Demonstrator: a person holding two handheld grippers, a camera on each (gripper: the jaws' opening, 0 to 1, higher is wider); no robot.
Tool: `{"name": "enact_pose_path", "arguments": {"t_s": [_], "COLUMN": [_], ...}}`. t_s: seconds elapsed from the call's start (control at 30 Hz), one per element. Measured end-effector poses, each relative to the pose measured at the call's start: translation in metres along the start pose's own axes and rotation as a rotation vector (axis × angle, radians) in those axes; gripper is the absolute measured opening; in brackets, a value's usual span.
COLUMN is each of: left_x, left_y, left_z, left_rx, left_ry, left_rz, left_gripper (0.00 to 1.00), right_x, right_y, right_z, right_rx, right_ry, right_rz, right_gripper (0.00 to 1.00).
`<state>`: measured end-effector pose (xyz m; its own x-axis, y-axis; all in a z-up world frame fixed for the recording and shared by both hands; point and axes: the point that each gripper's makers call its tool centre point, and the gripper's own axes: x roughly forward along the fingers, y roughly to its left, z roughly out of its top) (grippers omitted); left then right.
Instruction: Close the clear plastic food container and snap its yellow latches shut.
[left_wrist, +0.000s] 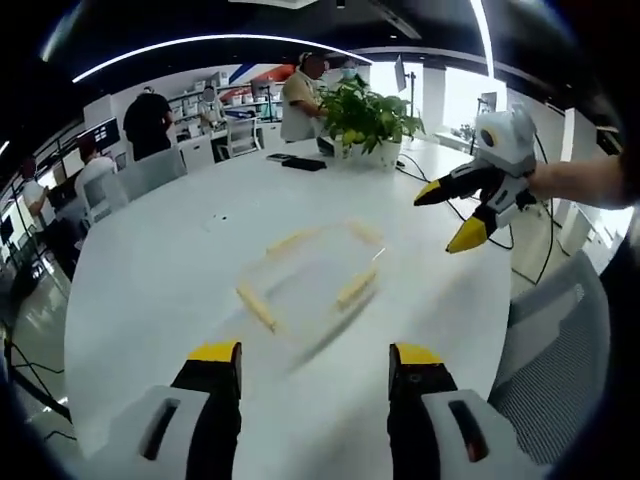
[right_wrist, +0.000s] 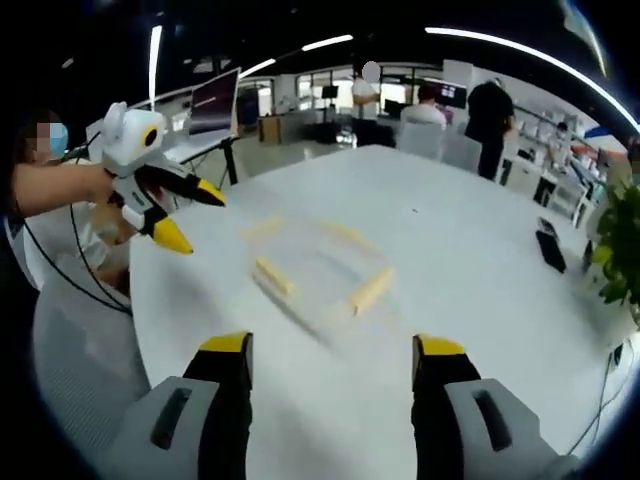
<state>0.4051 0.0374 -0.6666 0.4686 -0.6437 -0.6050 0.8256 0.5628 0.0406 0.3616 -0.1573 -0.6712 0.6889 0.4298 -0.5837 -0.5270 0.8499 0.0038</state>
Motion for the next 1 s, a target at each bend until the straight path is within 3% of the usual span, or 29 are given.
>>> {"name": "enact_pose_path", "arguments": {"t_s": [0.6,1.0], "left_x": [-0.055,-0.079], "left_y": [-0.027,-0.041], "left_z": [-0.009,-0.018], "left_rx": [-0.003,-0.008], "left_ry": [-0.039,-0.079], "left_rz": [0.049,0.053], "left_gripper": [0.64,0.77], "right_x": [-0.05,-0.067], "right_y": [0.025,0.039], "right_z": [-0.005,-0.015], "right_rx": [0.002,-0.005], "right_ry": [-0.043,-0.072], "right_rz": [-0.052,-0.056], "right_gripper": [0.72,0.81]}}
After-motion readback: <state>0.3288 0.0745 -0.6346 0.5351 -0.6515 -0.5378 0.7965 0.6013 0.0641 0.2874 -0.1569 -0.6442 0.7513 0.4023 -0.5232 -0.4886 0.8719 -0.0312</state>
